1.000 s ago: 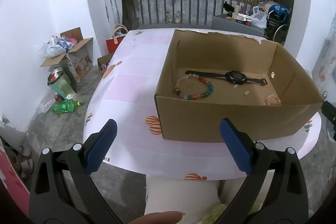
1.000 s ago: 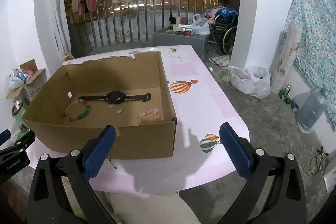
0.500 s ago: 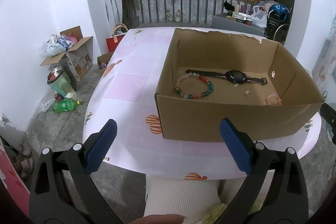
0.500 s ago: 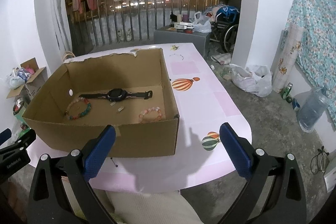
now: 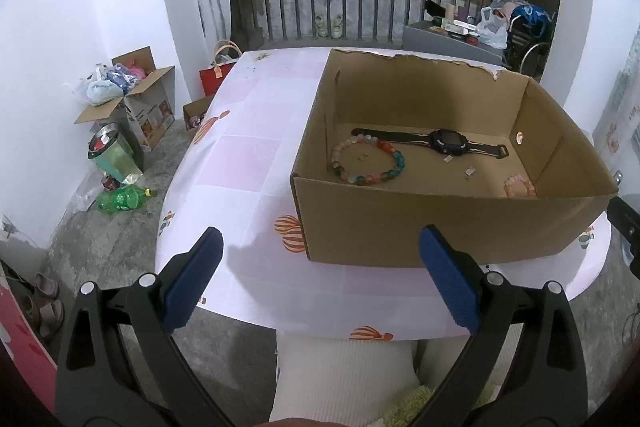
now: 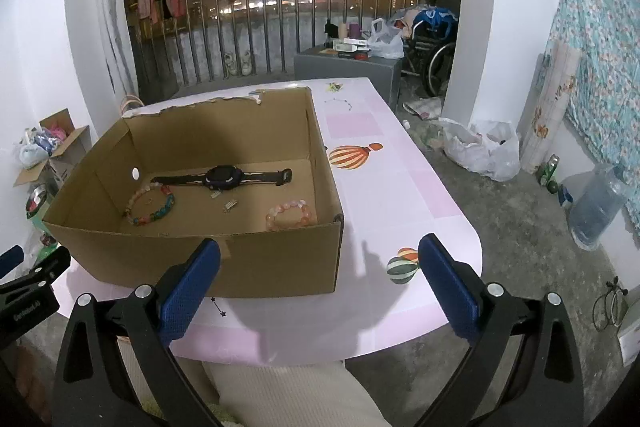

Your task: Organize jewelry

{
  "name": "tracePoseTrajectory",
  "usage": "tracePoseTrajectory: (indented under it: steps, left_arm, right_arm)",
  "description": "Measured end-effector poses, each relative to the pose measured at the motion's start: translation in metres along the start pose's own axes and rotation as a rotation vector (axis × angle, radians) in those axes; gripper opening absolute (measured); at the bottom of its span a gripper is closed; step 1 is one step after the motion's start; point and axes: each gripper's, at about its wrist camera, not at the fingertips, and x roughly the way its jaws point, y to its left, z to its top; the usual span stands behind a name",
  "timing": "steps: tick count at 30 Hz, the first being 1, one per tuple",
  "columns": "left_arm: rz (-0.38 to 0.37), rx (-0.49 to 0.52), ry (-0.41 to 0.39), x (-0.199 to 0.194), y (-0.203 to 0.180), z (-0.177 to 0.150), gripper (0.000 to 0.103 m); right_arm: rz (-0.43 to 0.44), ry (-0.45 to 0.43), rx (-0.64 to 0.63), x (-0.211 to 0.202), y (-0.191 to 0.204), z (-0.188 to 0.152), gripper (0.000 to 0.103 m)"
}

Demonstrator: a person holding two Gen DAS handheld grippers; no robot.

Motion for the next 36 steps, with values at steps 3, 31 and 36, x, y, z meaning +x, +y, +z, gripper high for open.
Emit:
tracePoseTrajectory:
  steps: [3,31,36]
  left_arm:
    - [-0.005,0.002,0.003,0.0007,-0.0020,-0.0001,0.095]
    - [-0.016,0.016,0.028,0.0045,-0.0052,0.0041,0.095]
    - [-0.018,0.016,0.028,0.0045,-0.0056,0.0041,0.095]
  right_arm:
    - [0.000,0.000,-0.002,-0.0001,0.0004,-0.0008,0.097]
    - [0.010,0.024,0.001,0.0051,-0.0006,0.0003,0.097]
    - [0.009,0.025,0.001,0.0049,-0.0006,0.0002,0.097]
